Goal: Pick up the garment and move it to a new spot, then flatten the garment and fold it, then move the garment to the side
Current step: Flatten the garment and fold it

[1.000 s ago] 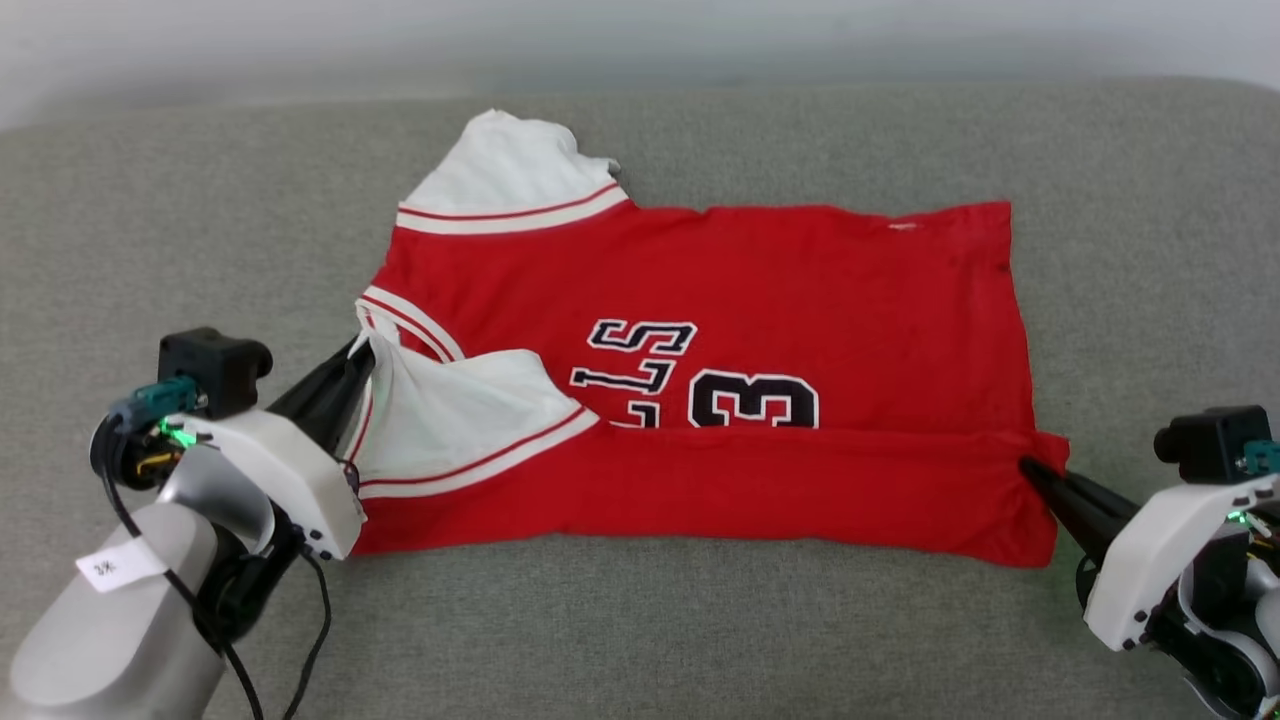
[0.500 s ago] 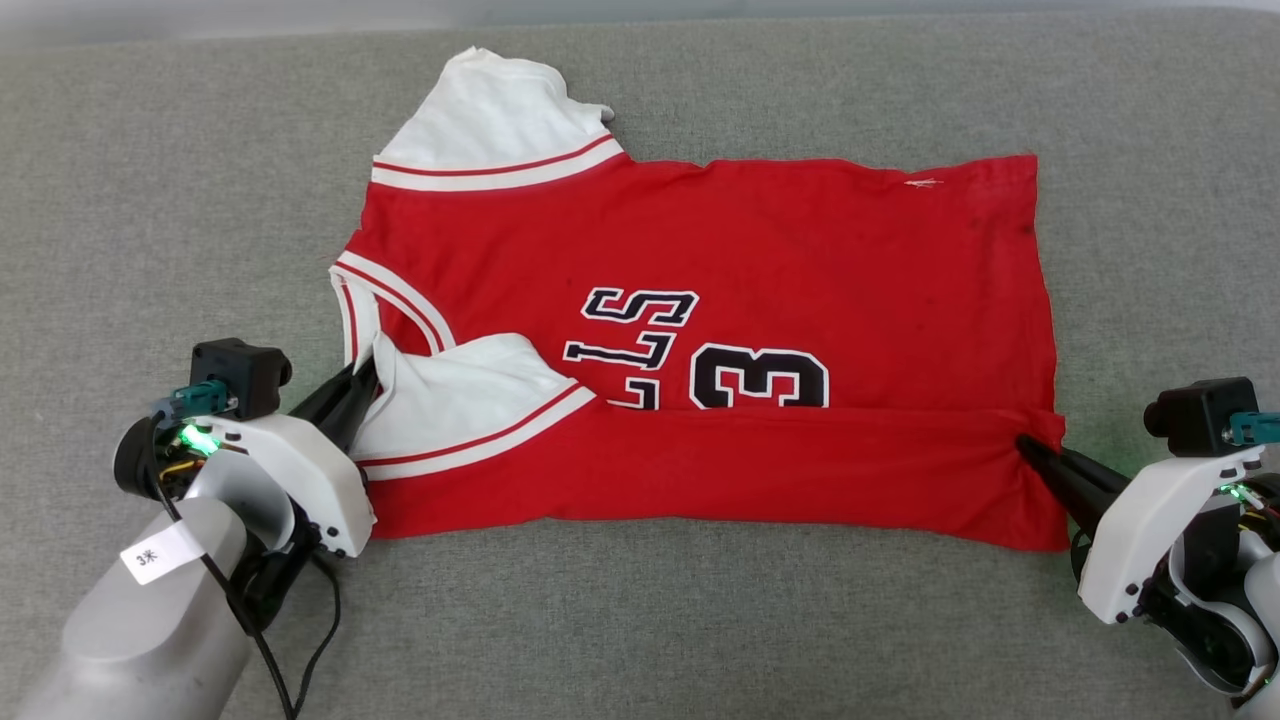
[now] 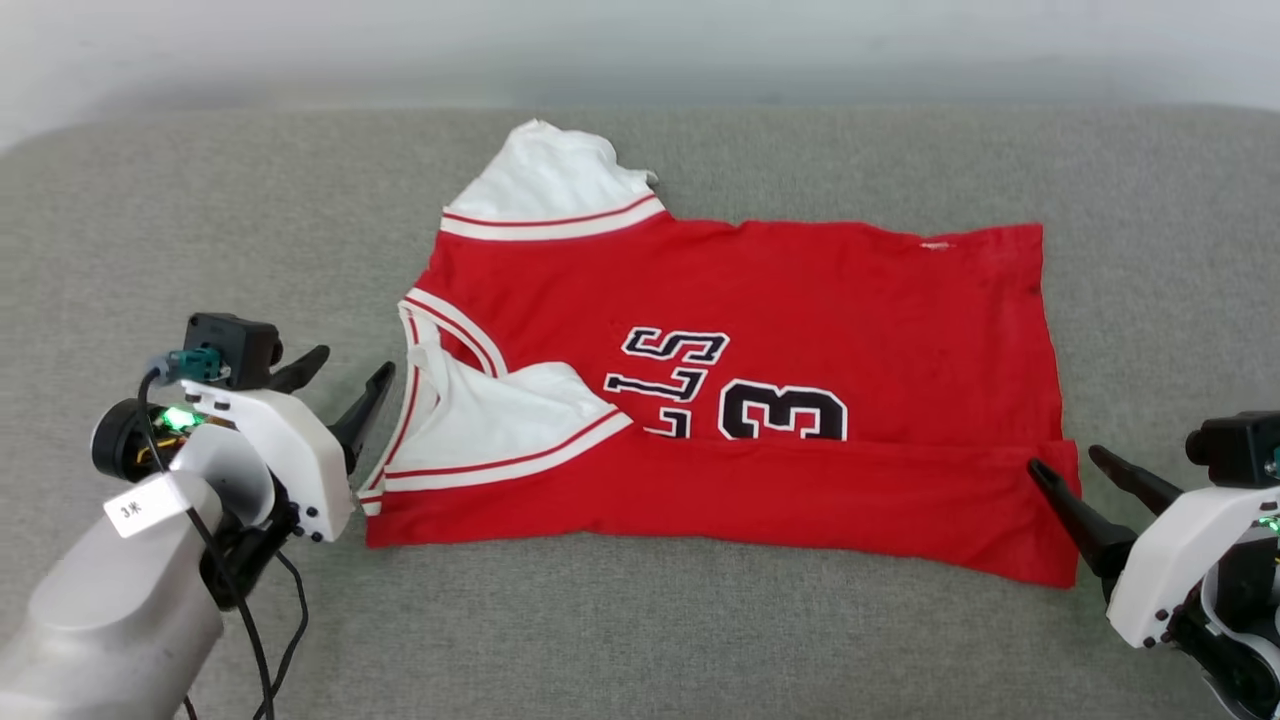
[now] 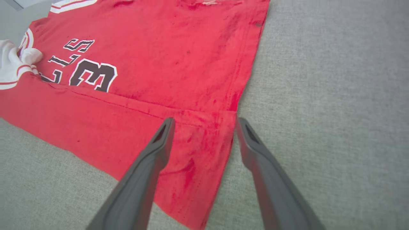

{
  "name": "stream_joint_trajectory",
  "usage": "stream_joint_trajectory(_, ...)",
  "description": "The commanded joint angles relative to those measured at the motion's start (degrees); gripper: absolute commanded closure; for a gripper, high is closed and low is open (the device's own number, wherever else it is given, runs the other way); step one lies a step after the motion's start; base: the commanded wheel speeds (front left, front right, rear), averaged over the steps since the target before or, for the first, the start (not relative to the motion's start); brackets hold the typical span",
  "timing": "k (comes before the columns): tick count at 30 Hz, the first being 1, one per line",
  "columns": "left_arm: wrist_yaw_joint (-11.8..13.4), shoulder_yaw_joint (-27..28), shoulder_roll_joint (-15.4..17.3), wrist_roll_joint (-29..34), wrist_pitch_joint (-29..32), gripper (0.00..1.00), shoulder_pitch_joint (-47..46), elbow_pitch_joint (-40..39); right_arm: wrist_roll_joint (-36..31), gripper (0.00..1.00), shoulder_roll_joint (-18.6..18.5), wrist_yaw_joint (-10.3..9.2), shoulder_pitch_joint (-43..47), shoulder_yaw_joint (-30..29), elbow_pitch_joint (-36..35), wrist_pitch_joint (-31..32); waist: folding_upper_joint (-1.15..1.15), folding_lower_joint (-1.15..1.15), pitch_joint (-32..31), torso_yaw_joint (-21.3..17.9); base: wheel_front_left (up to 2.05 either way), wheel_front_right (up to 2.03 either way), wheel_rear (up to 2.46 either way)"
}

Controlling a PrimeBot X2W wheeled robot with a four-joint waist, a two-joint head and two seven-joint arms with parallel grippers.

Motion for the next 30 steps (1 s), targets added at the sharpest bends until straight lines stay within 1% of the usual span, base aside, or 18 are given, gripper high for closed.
stream_joint_trajectory(1, 0.0, -0.4, 0.3, -0.5, 0.4, 0.0, -0.7, -0.3, -0.4, 0.0, 0.0, -0.06, 0.6, -0.2, -0.4, -0.3, 0.0, 0.0, -1.4, 0.8, 0.0, 0.0, 0.0)
stream_joint_trajectory(7, 0.0, -4.0, 3.3, -5.2, 10.3, 0.0, -2.5, -4.2, -1.4, 0.0, 0.9, -0.05, 2.5, -1.1, -1.9, 0.3, 0.0, 0.0, -3.9, 1.7, 0.0, 0.0, 0.0)
stream_joint_trajectory(14, 0.0, -8.6, 5.9, -12.6, 26.3, 0.0, -4.0, -8.2, -2.4, 0.0, 2.1, -0.05, 3.4, -1.9, -2.8, 1.4, 0.0, 0.0, -4.9, 2.0, 0.0, 0.0, 0.0)
stream_joint_trajectory(18, 0.0, -11.7, 6.8, -14.7, 33.9, 0.0, -4.2, -9.4, -2.9, 0.0, 2.7, -0.05, 3.7, -2.1, -3.2, 1.5, 0.0, 0.0, -4.9, 1.6, 0.0, 0.0, 0.0)
stream_joint_trajectory(23, 0.0, -13.2, 6.3, -16.1, 37.4, 0.0, -4.1, -7.8, -3.4, 0.0, 3.4, -0.05, 2.9, -1.9, -3.7, 1.9, 0.0, 0.0, -3.8, 0.5, 0.0, 0.0, 0.0)
stream_joint_trajectory(30, 0.0, -15.5, 4.3, -15.5, 38.5, 0.0, -4.4, -3.0, -3.7, 0.0, 4.0, -0.05, 1.7, -1.6, -3.7, 1.8, 0.0, 0.0, -1.7, -1.1, 0.0, 0.0, 0.0)
